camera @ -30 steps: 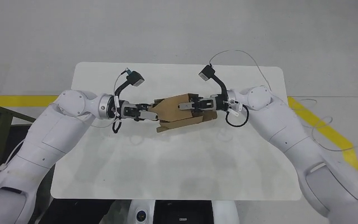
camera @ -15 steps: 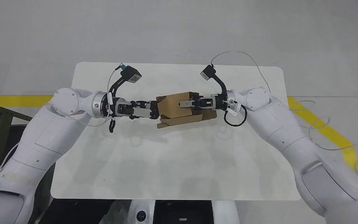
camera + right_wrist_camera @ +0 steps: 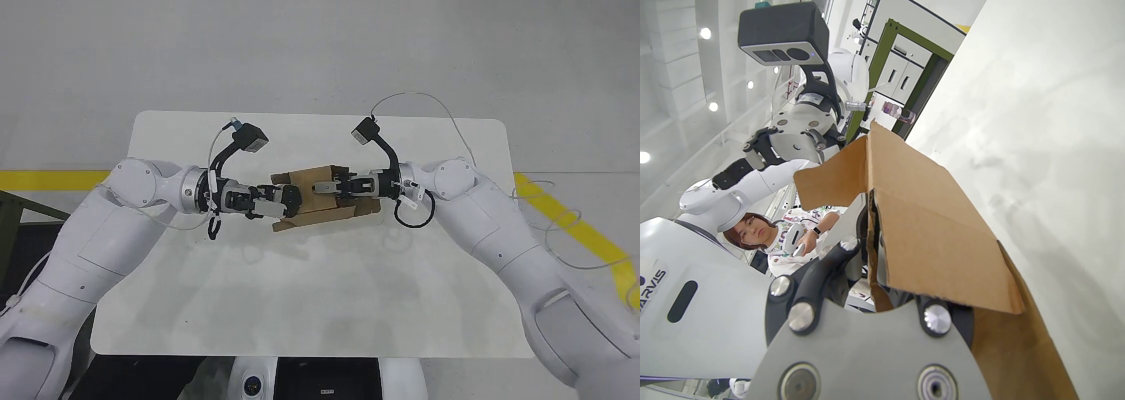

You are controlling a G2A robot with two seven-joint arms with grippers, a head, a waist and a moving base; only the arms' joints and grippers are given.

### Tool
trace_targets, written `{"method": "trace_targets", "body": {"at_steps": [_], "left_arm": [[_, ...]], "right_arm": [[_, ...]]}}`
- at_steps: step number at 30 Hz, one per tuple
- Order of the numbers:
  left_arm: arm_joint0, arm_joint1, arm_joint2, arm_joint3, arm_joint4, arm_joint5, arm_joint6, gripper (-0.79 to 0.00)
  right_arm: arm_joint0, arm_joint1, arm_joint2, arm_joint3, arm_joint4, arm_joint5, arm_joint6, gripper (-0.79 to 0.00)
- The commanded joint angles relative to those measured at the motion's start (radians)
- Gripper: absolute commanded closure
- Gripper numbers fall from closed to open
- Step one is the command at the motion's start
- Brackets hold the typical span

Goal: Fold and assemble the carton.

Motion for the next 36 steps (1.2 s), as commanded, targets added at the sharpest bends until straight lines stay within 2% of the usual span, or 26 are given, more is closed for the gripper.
{"method": "trace_targets", "body": {"at_steps": [1, 19, 24, 36], "left_arm": [[-0.001, -0.004, 0.004, 0.003, 0.014, -0.007, 0.008, -0.785], [-0.005, -0.019, 0.009, 0.01, 0.029, -0.006, 0.006, -0.785], [-0.005, -0.016, -0.029, 0.03, -0.034, 0.006, -0.006, -0.785], [0.014, -0.016, -0.069, 0.093, -0.018, 0.021, -0.021, -0.785]], "right_arm": [[-0.002, 0.0, 0.002, -0.01, -0.003, -0.002, -0.002, 0.0], [-0.015, -0.004, 0.011, -0.024, -0.013, 0.004, 0.004, 0.0], [-0.017, -0.004, 0.017, -0.001, -0.013, 0.002, 0.002, 0.0], [-0.029, 0.001, 0.039, -0.006, -0.006, 0.004, 0.004, 0.0]]}}
